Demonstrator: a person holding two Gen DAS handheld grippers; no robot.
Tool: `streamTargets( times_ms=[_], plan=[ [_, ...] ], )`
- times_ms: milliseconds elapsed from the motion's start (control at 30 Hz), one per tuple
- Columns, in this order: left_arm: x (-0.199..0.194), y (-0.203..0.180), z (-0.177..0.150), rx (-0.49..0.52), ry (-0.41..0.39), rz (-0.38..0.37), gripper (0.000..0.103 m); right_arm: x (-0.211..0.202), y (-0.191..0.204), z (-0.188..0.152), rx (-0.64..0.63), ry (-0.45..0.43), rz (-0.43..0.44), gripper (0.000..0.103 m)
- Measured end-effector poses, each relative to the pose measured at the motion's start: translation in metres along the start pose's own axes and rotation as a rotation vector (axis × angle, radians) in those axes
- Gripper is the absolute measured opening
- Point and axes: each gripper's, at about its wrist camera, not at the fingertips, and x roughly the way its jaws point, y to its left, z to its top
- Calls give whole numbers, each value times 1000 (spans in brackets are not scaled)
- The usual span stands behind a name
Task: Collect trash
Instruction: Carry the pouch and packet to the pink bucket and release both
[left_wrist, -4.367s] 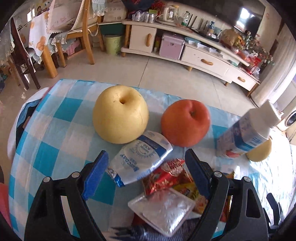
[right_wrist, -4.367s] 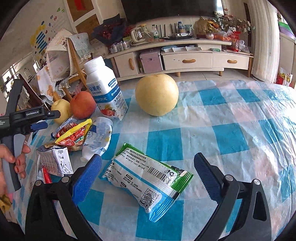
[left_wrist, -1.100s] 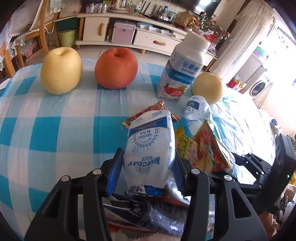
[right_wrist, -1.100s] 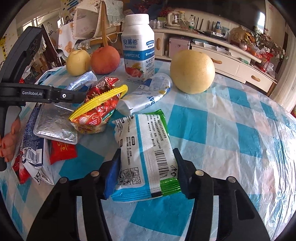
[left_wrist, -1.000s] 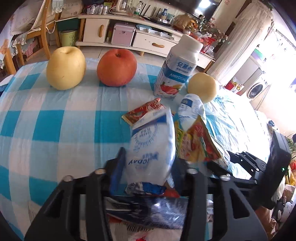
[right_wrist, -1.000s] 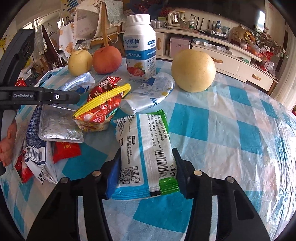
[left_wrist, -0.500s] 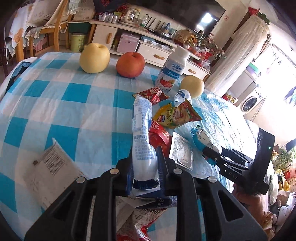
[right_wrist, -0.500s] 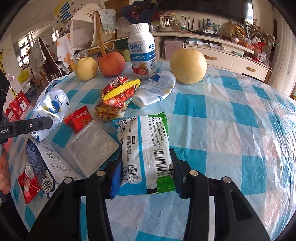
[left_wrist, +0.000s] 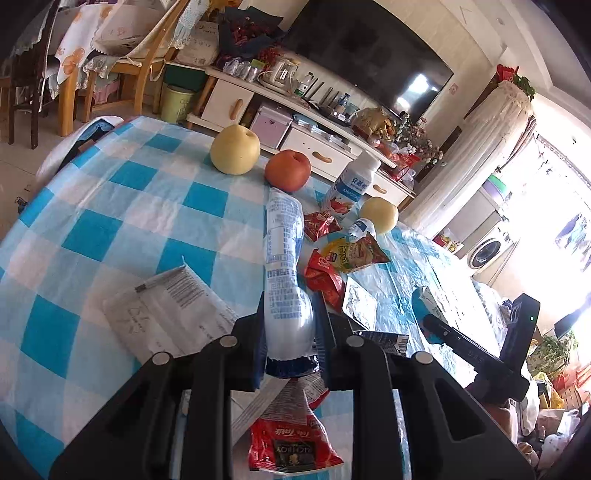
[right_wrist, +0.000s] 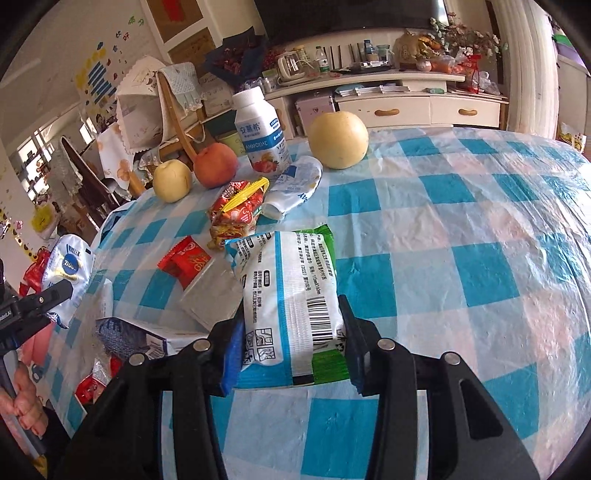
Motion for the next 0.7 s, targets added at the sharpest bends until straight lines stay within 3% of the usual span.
streamTargets(
  times_ms=[200,333,500,700],
  plan=[
    [-34,31,14,-52,-82,31,24,-26,28,-3,-5,-39,-4,46],
    [-63,58,23,-89,-155,120,24,-39,66,0,-44,-57,36,46],
    [-107,103,37,-155,-254,230,24,-41,142,11,-150,-54,132,46],
    [-154,170,45,-278,-334,408,24,-29,268,19,-309,-22,314,46]
  ],
)
